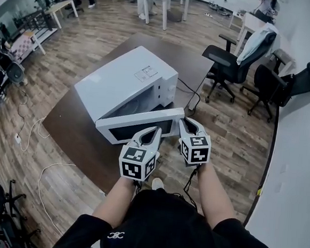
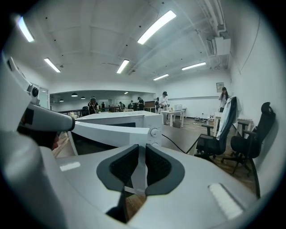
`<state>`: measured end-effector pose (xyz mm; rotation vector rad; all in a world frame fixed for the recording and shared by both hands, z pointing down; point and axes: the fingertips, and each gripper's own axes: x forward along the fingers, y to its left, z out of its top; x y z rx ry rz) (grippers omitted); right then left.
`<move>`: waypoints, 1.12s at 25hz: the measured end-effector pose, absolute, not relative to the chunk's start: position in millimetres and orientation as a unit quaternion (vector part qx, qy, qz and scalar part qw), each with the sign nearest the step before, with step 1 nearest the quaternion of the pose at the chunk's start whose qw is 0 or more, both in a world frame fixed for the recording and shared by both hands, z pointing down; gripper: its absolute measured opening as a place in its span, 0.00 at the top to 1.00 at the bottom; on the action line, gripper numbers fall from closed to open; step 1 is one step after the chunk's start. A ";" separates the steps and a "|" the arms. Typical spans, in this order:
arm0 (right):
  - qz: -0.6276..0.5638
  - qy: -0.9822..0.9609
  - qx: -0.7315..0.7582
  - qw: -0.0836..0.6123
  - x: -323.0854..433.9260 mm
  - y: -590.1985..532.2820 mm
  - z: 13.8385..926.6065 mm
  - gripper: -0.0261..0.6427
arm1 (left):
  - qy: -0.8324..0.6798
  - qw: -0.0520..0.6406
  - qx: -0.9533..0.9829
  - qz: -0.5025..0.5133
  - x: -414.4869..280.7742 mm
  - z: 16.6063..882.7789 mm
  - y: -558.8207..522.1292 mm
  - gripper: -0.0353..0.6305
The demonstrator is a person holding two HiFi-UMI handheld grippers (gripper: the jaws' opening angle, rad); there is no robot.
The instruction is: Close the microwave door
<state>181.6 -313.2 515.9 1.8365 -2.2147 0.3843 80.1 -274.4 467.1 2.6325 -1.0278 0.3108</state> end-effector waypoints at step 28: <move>0.117 -0.847 0.503 0.130 174.4 -449.3 518.2 0.87 | -0.460 0.162 0.866 0.107 79.2 465.6 -391.5 0.93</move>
